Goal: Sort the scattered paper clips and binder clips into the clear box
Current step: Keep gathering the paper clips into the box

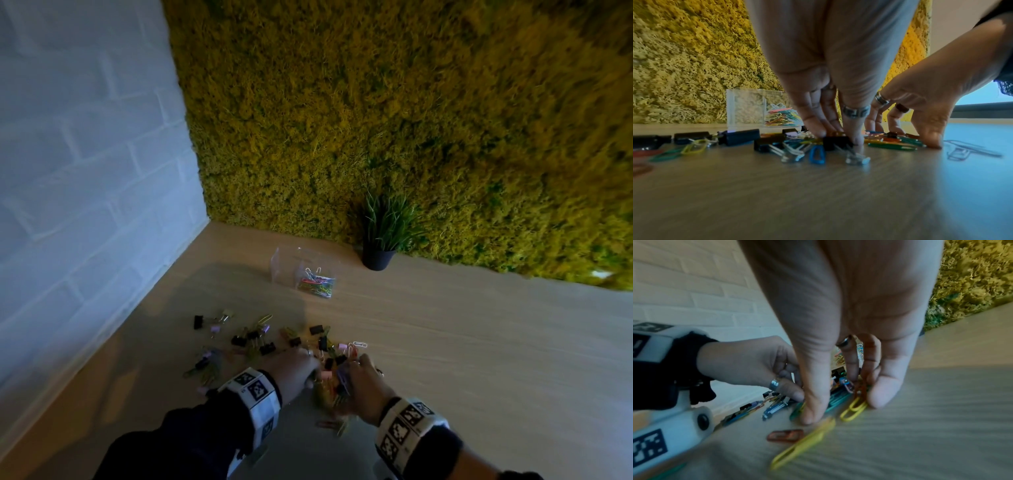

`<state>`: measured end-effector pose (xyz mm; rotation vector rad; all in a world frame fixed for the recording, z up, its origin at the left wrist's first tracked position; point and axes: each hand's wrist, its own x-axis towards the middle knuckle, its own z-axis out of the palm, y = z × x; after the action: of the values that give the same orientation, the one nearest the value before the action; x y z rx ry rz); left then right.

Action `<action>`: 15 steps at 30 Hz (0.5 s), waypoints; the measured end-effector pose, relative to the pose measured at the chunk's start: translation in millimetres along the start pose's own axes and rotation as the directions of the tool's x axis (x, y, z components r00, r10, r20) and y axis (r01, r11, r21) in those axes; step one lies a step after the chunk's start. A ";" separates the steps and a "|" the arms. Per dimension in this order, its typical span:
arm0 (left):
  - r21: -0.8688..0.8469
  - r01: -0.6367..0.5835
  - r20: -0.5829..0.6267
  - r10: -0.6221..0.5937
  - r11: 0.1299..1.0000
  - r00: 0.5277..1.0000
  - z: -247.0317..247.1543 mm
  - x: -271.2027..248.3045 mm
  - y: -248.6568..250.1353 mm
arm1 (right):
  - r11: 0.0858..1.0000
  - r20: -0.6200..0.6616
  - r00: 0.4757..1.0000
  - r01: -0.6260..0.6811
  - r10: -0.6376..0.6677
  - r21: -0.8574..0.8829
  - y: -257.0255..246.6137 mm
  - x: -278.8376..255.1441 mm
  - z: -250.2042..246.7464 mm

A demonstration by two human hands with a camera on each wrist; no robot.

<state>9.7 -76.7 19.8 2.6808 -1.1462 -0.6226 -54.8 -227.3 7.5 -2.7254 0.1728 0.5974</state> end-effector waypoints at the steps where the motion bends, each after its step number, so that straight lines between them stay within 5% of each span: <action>1: 0.024 0.008 0.004 -0.008 1.000 1.000 -0.3 1.2 -1.4 | 1.000 -0.018 1.000 0.004 -0.004 0.011 -2.6 1.6 -1.2; 8: 0.304 0.060 0.000 -0.063 0.951 0.998 -8.1 -0.5 -2.8 | 0.987 -0.022 1.000 0.021 -0.018 0.159 -7.6 13.5 -13.6; 15: 0.272 0.075 -0.026 -0.070 0.959 0.997 -0.6 4.4 -21.2 | 0.994 0.042 0.994 0.096 -0.099 0.052 -3.1 32.9 -21.8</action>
<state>26.5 -65.2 12.5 2.9635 -1.2147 -0.4825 -16.2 -233.7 13.1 -2.6527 0.0427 0.6169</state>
